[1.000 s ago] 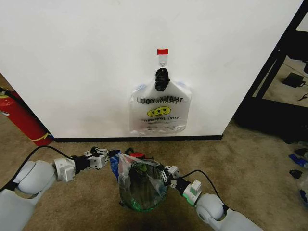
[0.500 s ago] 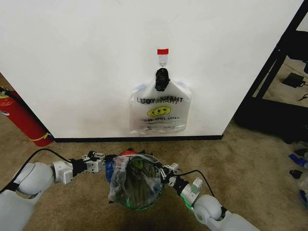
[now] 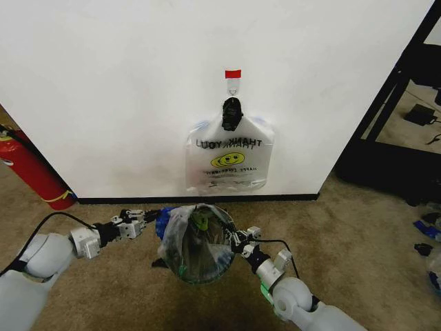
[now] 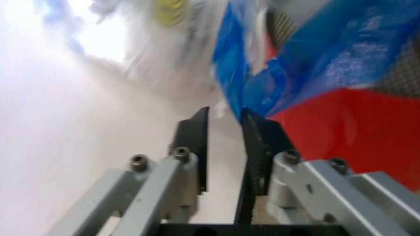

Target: Pick up the garbage bag from the wall and place it over the trash bin.

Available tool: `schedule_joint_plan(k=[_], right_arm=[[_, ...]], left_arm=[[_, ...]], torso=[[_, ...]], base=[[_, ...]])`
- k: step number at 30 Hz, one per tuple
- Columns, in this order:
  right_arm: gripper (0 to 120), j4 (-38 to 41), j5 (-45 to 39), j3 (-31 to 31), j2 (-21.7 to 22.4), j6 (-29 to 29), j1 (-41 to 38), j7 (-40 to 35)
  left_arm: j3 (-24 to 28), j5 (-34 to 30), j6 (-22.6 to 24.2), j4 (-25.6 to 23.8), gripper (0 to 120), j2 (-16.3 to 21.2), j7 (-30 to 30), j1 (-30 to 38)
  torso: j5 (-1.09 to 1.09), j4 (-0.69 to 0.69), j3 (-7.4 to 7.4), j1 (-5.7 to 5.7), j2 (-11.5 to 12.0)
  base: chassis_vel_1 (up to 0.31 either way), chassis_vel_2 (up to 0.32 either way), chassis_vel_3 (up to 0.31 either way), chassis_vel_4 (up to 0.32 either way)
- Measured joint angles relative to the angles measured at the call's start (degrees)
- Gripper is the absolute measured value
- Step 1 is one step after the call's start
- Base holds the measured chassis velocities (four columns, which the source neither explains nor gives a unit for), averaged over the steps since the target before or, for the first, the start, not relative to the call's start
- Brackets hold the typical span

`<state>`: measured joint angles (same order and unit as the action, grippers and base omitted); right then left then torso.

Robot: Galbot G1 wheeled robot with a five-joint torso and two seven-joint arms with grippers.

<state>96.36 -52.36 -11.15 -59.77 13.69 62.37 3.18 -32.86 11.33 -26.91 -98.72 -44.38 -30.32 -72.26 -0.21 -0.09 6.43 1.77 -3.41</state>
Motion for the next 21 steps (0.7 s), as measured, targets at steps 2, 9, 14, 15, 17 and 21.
schedule_joint_plan(k=[2, 9, 14, 15, 17, 21], right_arm=[[0, 0.16, -0.74, 0.09, -0.44, 0.01, 0.25, -0.57], [0, 1.62, -3.04, 0.68, -2.27, 0.08, 1.63, -5.87], [0, 2.18, -4.8, 1.95, -3.17, 0.02, 2.71, -7.12], [0, 2.28, -5.26, 2.35, -3.31, -0.03, 3.03, -7.23], [0, 2.48, -5.74, 2.77, -3.4, -0.1, 3.39, -7.5], [0, 3.0, -6.18, 3.32, -3.72, -0.14, 3.71, -8.69]], left_arm=[[0.34, -1.7, 0.11, 1.13, 31, -0.14, 4.38, -0.91], [-2.0, -12.89, 7.9, 1.05, 59, -2.83, 19.82, -4.66], [-4.73, -20.22, 13.77, -1.67, 72, -5.55, 23.43, -7.3], [-5.43, -24.21, 15.84, -3.08, 79, -6.57, 24.11, -8.26], [-6.29, -31.8, 17.71, -4.98, 87, -8.01, 23.19, -9.36], [-7.04, -44.49, 14.99, -5.61, 98, -10.22, 10.68, -10.69]], torso=[[0.01, 0.01, 0.0, 0.0, 0.0], [0.01, 0.0, 0.0, 0.0, 0.0], [0.01, 0.01, 0.0, 0.0, 0.0], [0.01, 0.01, 0.0, 0.0, 0.0], [0.02, 0.01, 0.0, 0.0, 0.0], [0.01, 0.0, 0.0, 0.0, 0.0]], base=[[0.0, 0.0, 0.0, 0.0], [0.0, 0.0, 0.0, 0.0], [0.0, 0.0, 0.0, 0.0], [0.0, 0.0, 0.0, 0.0], [0.0, 0.0, 0.0, 0.0], [0.0, 0.0, 0.0, 0.0]])
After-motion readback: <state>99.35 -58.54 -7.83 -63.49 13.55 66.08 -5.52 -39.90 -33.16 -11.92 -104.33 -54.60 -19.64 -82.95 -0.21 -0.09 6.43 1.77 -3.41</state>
